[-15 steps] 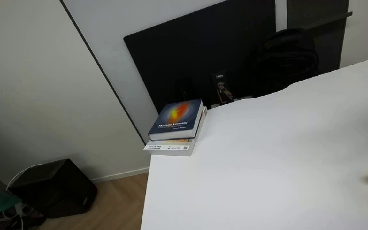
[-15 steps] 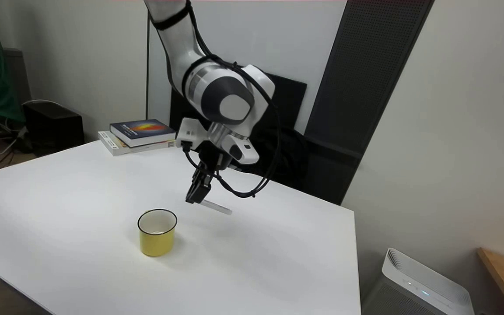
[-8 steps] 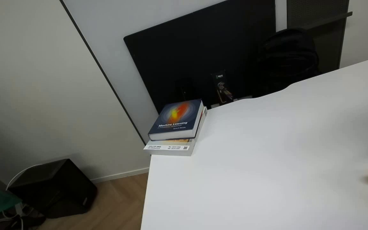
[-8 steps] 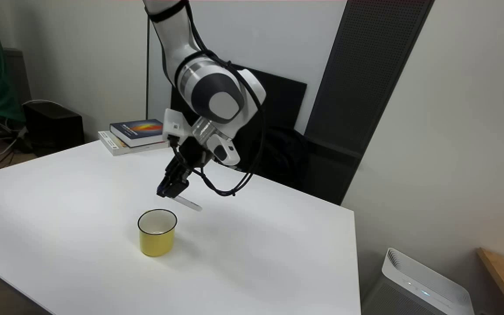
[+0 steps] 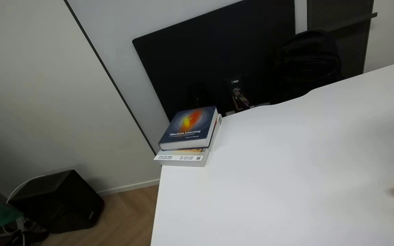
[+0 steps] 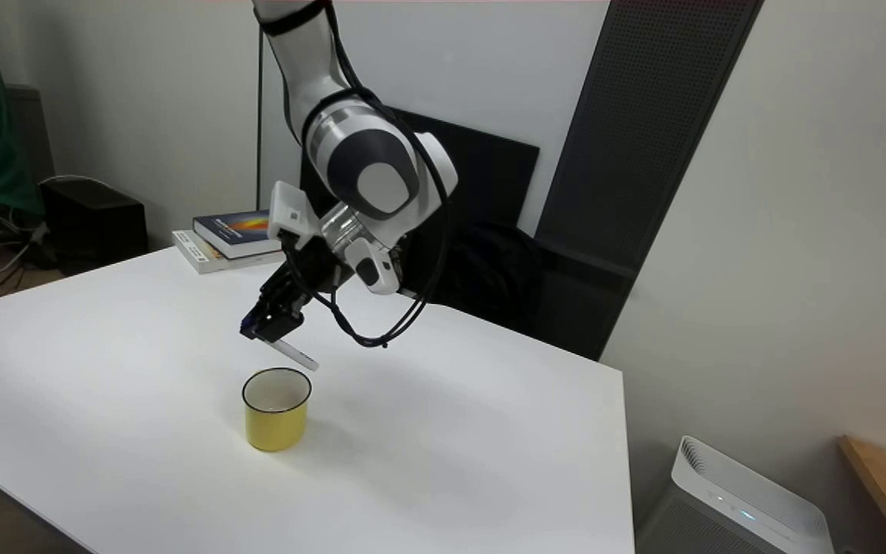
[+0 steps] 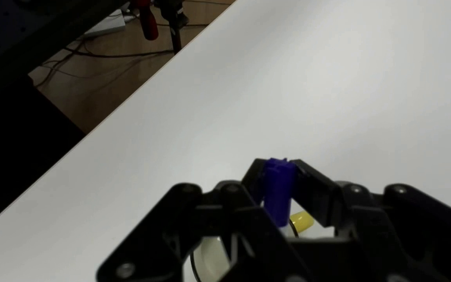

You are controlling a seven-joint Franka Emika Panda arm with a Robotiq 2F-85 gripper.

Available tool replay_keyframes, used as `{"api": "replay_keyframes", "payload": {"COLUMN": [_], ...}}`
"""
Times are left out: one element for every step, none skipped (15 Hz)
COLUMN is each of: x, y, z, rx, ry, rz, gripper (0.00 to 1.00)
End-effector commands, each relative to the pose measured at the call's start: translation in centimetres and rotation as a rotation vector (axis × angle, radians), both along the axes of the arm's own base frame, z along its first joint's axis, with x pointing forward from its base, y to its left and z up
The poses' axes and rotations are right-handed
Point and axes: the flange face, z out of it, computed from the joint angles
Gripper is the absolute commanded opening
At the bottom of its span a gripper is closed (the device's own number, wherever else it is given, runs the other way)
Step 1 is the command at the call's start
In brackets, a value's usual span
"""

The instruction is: Put the marker inside the mug cup

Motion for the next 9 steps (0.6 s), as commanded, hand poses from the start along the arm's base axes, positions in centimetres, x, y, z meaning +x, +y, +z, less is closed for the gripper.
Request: {"api": "replay_keyframes", "payload": {"x": [-0.7,-0.8,-0.9,-0.9,-1.0,-1.0,-1.0,-1.0,-1.0], "y": [-0.1,-0.2,-0.5,-0.6,-0.8,-0.9,-1.1,-1.2,-1.3], "z": [0.0,-0.2,-0.4,-0.6,-0.9,-1.3,-1.6,-2.0,-2.5], "rx": [0.054,0.060,0.071,0.080,0.086,0.092,0.097,0.105,0.109], "ry": [0.049,0.060,0.067,0.075,0.079,0.083,0.086,0.094,0.104], "rz": [-0.041,-0.045,-0.052,-0.055,-0.056,-0.060,-0.065,-0.065,-0.067], "gripper": [0.06,0.06,0.06,0.06,0.06,0.06,0.06,0.06,0.06]}}
